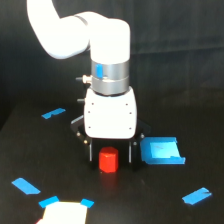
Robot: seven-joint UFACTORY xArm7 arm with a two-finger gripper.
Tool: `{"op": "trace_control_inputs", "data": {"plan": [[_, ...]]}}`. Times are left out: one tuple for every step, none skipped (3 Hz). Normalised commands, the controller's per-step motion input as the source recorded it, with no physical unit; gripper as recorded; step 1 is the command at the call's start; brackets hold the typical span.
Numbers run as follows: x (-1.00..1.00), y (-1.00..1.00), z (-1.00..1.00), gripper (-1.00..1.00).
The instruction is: Pick up the red object from the table
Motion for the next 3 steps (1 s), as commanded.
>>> {"op": "trace_control_inputs", "data": {"plan": [[-1.0,0.29,-0.09,-0.78],[-0.09,0.18,-0.31,-0.98],[0.32,-0.49,0.53,-1.0]]}}
